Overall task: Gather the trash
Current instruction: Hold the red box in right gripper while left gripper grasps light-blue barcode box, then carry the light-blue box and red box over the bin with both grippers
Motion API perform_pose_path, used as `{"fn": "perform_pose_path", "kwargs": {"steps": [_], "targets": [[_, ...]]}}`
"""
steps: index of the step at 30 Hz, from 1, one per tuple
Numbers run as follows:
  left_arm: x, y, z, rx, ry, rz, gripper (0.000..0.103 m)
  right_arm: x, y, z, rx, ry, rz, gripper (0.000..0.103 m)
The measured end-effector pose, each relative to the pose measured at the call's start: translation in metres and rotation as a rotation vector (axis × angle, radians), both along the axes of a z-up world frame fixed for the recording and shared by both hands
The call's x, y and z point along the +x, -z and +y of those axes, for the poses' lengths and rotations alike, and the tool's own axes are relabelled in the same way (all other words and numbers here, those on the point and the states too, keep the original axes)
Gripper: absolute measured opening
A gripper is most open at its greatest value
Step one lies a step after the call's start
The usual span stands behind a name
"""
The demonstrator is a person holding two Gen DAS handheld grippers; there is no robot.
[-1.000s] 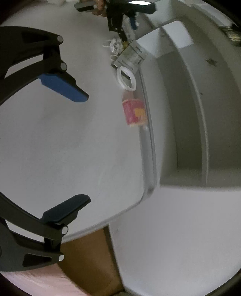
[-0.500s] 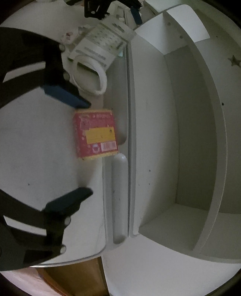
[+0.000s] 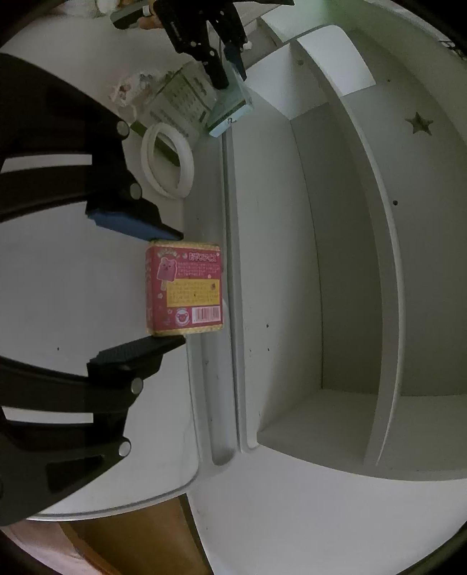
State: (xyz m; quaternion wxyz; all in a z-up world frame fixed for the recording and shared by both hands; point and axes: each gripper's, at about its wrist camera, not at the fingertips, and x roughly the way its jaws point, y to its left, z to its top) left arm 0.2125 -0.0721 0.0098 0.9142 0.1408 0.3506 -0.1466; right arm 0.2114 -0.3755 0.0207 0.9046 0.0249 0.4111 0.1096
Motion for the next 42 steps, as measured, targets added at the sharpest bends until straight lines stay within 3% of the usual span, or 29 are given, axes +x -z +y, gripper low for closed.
{"fn": "perform_pose_path", "kwargs": {"steps": [5,9,17,19,21,25,32,42], "targets": [[-0.007,-0.005,-0.009,0.012,0.019,0.005,0.038,-0.001,0.0,-0.001,0.002,-0.002,-0.001,0.051],[0.007,0.01,-0.021,0.036,0.123,0.093,0.037,0.003,0.002,0.004,0.003,-0.004,0.004,0.051],[0.015,0.01,-0.042,0.046,0.243,0.086,0.026,0.003,0.006,0.008,0.004,-0.01,0.009,0.051],[0.012,0.007,-0.043,0.033,0.237,0.068,0.024,0.003,0.007,0.009,0.002,-0.012,0.009,0.051],[0.009,0.001,-0.043,0.039,0.204,0.024,0.01,0.001,0.006,0.01,-0.001,-0.015,0.002,0.051],[0.011,-0.014,-0.024,-0.061,0.138,0.021,0.01,-0.003,0.002,0.011,-0.021,-0.022,-0.019,0.051],[-0.009,-0.029,-0.021,-0.079,0.09,0.017,0.01,-0.016,-0.009,0.003,0.01,0.002,-0.026,0.051],[-0.076,-0.035,-0.036,-0.102,0.018,0.081,0.01,-0.079,-0.009,-0.01,0.074,0.021,0.01,0.051]]}}
